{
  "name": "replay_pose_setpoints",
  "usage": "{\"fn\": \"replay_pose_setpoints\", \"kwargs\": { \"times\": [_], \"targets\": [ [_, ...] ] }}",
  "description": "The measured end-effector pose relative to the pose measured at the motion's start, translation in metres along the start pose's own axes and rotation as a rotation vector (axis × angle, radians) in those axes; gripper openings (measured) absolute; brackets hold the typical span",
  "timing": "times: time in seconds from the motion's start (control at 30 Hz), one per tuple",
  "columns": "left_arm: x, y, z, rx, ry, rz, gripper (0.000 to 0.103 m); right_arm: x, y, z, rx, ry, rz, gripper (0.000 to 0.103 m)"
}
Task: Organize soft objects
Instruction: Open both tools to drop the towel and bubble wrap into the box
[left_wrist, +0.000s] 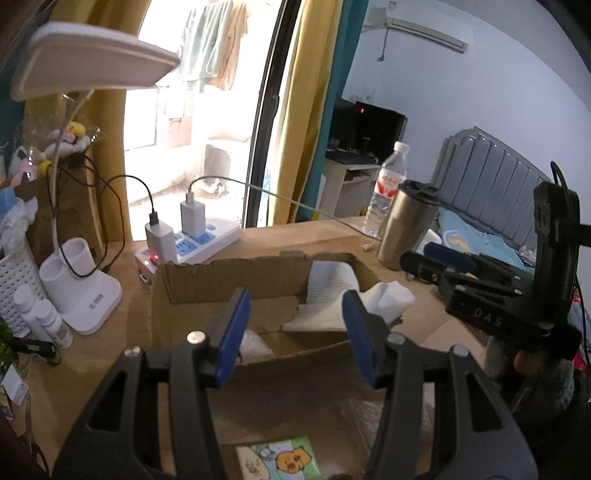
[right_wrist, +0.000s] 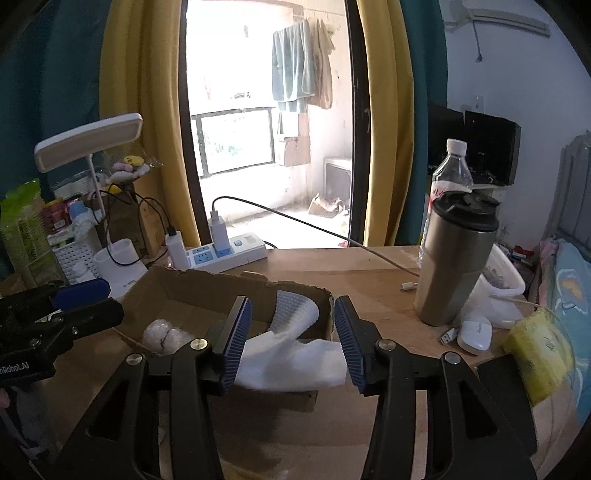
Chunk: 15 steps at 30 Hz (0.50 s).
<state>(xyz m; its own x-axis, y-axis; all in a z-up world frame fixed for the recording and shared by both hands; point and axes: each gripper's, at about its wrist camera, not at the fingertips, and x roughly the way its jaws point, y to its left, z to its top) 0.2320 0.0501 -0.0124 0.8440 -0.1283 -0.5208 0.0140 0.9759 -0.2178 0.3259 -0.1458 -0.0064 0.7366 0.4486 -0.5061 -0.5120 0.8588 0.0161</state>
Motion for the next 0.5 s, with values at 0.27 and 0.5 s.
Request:
{"fn": "replay_pose_setpoints", "kwargs": {
  "times": [0.27,0.5],
  "targets": [
    [-0.027,-0.006,-0.009,0.007,-0.028,0.005,0.054,-0.029,0.012,-0.006,-0.008,-0.022,0.007,0.057],
    [-0.045,-0.01,-0.02,-0.002,-0.042,0.018,0.058,-0.051,0.023,-0.014,-0.018,-0.032,0.016,0.059]
  ]
}}
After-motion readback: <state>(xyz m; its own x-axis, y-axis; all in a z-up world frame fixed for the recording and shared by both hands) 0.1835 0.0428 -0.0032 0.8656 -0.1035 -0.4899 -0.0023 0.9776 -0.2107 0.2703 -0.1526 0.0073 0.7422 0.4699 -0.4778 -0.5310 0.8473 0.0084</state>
